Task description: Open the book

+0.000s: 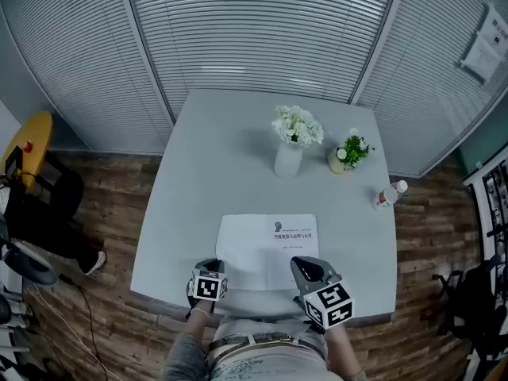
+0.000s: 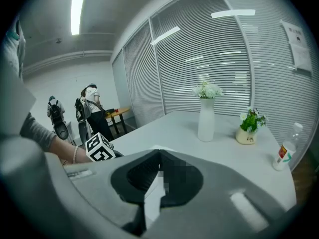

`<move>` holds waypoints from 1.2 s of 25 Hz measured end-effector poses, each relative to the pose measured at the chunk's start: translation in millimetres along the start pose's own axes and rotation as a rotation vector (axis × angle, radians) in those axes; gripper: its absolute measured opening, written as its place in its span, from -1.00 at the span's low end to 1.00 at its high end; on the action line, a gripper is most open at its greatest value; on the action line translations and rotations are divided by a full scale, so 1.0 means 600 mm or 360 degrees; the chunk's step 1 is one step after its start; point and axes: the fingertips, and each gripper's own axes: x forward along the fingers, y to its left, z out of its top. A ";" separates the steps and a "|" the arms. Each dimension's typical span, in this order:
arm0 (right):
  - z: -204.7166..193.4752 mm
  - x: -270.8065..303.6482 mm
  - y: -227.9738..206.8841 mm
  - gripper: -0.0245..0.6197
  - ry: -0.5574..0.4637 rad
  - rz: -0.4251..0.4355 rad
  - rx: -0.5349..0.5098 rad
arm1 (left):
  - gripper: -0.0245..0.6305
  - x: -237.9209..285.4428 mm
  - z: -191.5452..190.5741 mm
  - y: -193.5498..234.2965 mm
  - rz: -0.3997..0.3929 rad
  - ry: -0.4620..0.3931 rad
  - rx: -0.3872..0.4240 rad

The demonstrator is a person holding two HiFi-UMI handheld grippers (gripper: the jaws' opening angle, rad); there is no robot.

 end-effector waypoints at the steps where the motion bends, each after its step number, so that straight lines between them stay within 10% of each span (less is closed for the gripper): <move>1: 0.000 0.000 0.000 -0.92 -0.0002 0.0002 -0.0002 | -0.84 0.000 0.000 0.000 0.0016 0.0004 -0.0002; 30: -0.021 0.007 -0.033 -0.91 0.0078 -0.0015 -0.0068 | -0.55 -0.029 0.018 -0.002 -0.0050 -0.0142 -0.0205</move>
